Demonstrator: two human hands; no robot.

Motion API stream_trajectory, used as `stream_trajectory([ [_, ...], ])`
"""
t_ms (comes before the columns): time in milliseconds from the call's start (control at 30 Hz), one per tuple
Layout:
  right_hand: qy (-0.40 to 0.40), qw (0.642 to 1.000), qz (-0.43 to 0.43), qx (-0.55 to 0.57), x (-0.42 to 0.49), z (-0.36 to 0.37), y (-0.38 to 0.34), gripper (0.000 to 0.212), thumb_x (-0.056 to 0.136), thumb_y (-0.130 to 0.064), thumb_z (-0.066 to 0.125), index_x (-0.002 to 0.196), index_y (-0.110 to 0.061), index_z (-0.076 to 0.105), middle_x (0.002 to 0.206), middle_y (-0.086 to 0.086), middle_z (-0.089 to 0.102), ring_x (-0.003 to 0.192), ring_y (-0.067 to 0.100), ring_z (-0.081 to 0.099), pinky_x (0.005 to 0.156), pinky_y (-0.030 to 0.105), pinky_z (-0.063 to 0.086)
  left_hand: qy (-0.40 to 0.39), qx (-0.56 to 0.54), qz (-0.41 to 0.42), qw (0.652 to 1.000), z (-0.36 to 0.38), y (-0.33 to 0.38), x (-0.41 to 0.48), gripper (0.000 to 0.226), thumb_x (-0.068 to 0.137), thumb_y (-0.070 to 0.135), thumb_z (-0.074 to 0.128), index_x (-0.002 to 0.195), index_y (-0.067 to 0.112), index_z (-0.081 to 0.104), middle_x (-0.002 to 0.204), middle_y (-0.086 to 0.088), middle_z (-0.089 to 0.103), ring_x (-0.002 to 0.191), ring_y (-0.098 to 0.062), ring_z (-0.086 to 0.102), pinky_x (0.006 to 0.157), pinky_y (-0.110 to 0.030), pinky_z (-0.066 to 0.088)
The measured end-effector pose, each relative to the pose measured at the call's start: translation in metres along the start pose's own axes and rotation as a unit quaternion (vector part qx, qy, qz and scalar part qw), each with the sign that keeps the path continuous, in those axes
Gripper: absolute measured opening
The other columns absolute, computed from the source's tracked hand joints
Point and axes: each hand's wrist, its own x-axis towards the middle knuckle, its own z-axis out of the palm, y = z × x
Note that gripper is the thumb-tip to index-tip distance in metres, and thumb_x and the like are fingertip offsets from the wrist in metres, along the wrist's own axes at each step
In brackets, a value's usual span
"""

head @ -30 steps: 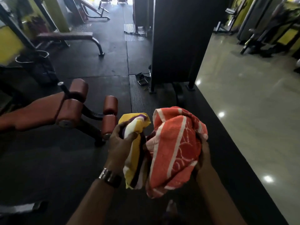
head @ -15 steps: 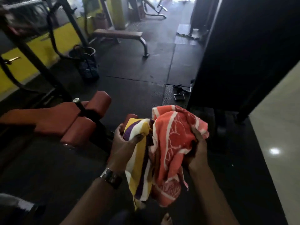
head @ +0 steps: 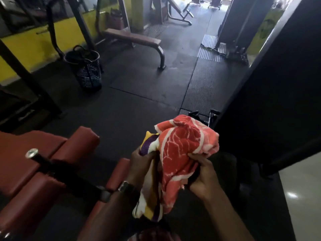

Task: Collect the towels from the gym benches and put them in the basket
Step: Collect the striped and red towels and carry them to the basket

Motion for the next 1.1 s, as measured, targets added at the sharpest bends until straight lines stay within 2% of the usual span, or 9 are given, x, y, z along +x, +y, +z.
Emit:
stream_trajectory([
  [133,0.039,0.999,0.011,0.022,0.100,0.033,-0.076,0.026,0.074,-0.012,0.054,0.086,-0.013,0.077,0.092,0.013,0.073,0.083,0.031,0.070,0.084,0.046,0.054,0.034,-0.005,0.026,0.999,0.037,0.068,0.116,0.026,0.074,0.010,0.078,0.099,0.012,0.072,0.096,-0.011,0.076,0.090,-0.028,0.072,0.082,-0.043,0.058],
  [267,0.060,0.998,0.017,0.027,0.187,0.062,-0.126,0.033,0.073,-0.016,0.053,0.103,-0.015,0.066,0.091,0.012,0.070,0.083,0.030,0.066,0.081,0.042,0.053,0.044,0.000,0.055,0.998,0.043,0.109,0.198,0.032,0.071,0.014,0.081,0.102,0.015,0.073,0.093,-0.005,0.078,0.085,-0.021,0.074,0.076,-0.038,0.059],
  [433,0.061,0.998,0.028,0.006,0.311,0.081,-0.172,0.041,0.066,-0.018,0.059,0.106,-0.015,0.068,0.092,0.012,0.073,0.081,0.029,0.069,0.074,0.040,0.054,0.105,-0.042,0.064,0.992,0.043,0.126,0.308,0.021,0.072,0.020,0.083,0.090,0.024,0.074,0.084,0.009,0.078,0.078,-0.010,0.075,0.060,-0.022,0.056],
  [567,0.045,0.998,0.054,0.005,0.414,0.105,-0.213,0.031,0.065,-0.022,0.059,0.091,-0.012,0.073,0.086,0.011,0.074,0.074,0.027,0.072,0.066,0.036,0.056,0.158,-0.078,0.053,0.983,0.042,0.150,0.392,0.034,0.070,0.022,0.086,0.101,0.018,0.074,0.092,0.002,0.079,0.086,-0.016,0.075,0.074,-0.033,0.058],
  [733,-0.003,0.996,0.077,-0.046,0.551,0.173,-0.276,0.039,0.071,-0.025,0.058,0.107,-0.014,0.068,0.093,0.011,0.072,0.083,0.028,0.069,0.075,0.038,0.054,0.249,-0.103,0.026,0.963,0.034,0.201,0.486,0.038,0.067,0.025,0.088,0.101,0.015,0.073,0.094,-0.006,0.078,0.088,-0.024,0.075,0.087,-0.049,0.058],
  [833,-0.042,0.993,0.094,-0.063,0.620,0.222,-0.301,0.028,0.071,-0.025,0.055,0.094,-0.015,0.069,0.081,0.009,0.073,0.073,0.026,0.070,0.072,0.036,0.054,0.298,-0.100,0.033,0.949,0.022,0.228,0.540,0.042,0.065,0.027,0.090,0.101,0.015,0.072,0.098,-0.008,0.077,0.091,-0.025,0.074,0.088,-0.048,0.057],
  [933,-0.068,0.987,0.125,-0.073,0.686,0.265,-0.312,0.030,0.077,-0.024,0.052,0.100,-0.014,0.069,0.089,0.012,0.072,0.083,0.029,0.068,0.082,0.041,0.053,0.344,-0.114,0.034,0.931,0.010,0.248,0.597,0.046,0.059,0.031,0.091,0.099,0.018,0.071,0.101,-0.007,0.076,0.094,-0.026,0.072,0.088,-0.043,0.057],
  [1000,-0.075,0.982,0.146,-0.089,0.718,0.283,-0.313,0.028,0.078,-0.025,0.053,0.097,-0.013,0.069,0.089,0.013,0.072,0.082,0.030,0.068,0.082,0.041,0.053,0.353,-0.119,0.031,0.927,0.004,0.254,0.631,0.042,0.061,0.029,0.091,0.097,0.020,0.071,0.098,-0.005,0.076,0.093,-0.025,0.073,0.084,-0.040,0.057],
  [1100,-0.057,0.979,0.159,-0.116,0.786,0.309,-0.317,0.026,0.078,-0.025,0.053,0.093,-0.012,0.070,0.084,0.014,0.072,0.076,0.030,0.069,0.077,0.041,0.054,0.358,-0.128,0.013,0.925,-0.007,0.260,0.701,0.059,0.045,0.042,0.092,0.095,0.019,0.072,0.091,-0.003,0.078,0.085,-0.020,0.075,0.075,-0.035,0.057],
])
